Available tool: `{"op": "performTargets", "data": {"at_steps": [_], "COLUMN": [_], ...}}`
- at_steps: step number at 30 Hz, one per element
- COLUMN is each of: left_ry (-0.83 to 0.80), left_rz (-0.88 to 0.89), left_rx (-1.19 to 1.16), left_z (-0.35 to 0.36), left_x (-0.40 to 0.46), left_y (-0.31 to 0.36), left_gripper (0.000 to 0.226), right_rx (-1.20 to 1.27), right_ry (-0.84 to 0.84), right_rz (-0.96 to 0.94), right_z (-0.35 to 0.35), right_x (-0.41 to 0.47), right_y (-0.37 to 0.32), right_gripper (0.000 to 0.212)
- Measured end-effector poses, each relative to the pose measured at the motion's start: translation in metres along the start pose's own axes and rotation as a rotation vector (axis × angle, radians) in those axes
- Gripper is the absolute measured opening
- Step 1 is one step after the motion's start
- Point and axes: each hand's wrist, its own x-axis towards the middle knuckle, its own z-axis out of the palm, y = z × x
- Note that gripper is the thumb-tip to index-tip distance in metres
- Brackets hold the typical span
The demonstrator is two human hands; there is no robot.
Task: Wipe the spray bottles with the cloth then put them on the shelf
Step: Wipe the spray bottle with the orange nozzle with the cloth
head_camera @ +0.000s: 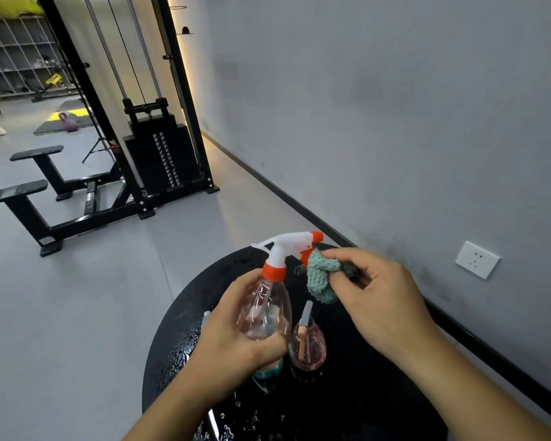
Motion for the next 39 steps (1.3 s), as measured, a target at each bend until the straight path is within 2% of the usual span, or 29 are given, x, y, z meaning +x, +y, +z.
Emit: {"op": "performTargets", "data": {"at_steps": [3,7,11,16,21,28,34,39], "left_ry": [0.000,0.030,0.070,0.183,0.236,0.325,0.323,0.254], "left_rz": [0.008,0.025,0.019,-0.026,-0.079,-0.055,-0.128,-0.177], "left_rx": [-0.002,0.034,0.043,-0.094,-0.100,-0.194,-0.329,-0.393], "left_z": [0.002,0.000,-0.002,-0.004,-0.004,-0.011,-0.016,-0.017], "left_x": [-0.001,-0.002,0.000,0.004,0.009,0.011,0.014,0.013], "left_y": [0.001,0.001,0.001,0.001,0.001,0.004,0.002,0.002], "left_gripper": [0.086,0.088,0.085,0.066,0.089,0.071,0.062,0.055], "right_rx": [0.027,-0.079,-0.061,-0.027,-0.024,-0.020,-0.019,-0.027], "right_ry": [0.006,-0.060,0.005,0.057,0.054,0.035,0.039,0.044], "right_rz": [-0.006,0.007,0.028,0.035,0.028,0.029,0.032,0.041], "right_z": [-0.001,-0.002,-0.007,-0.010,-0.007,-0.006,-0.004,-0.002], "right_x": [0.000,-0.001,0.003,0.003,0.003,0.003,0.003,0.003], "right_y": [-0.001,0.005,0.005,0.006,0.005,0.005,0.004,0.005], "right_gripper": [0.030,0.032,0.029,0.028,0.030,0.032,0.031,0.031]}}
